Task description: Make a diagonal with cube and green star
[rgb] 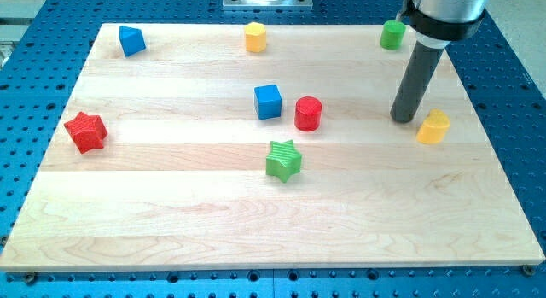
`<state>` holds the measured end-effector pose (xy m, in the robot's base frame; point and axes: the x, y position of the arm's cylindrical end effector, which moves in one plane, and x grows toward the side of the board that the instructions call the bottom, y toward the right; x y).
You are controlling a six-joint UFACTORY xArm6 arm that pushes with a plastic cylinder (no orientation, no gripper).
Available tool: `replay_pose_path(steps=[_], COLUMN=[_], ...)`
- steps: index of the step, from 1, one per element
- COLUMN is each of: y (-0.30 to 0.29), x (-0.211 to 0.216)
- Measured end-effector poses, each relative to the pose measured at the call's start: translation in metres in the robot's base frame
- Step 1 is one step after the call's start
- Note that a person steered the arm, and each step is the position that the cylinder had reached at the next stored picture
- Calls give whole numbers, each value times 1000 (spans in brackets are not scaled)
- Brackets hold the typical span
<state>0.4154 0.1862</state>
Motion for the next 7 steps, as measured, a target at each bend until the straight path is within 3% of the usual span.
replay_pose_path(steps=[2,3,4,5,6,7], y=[-78,-162,-278,-297,-301,-329], x=[58,61,110,115,83,79])
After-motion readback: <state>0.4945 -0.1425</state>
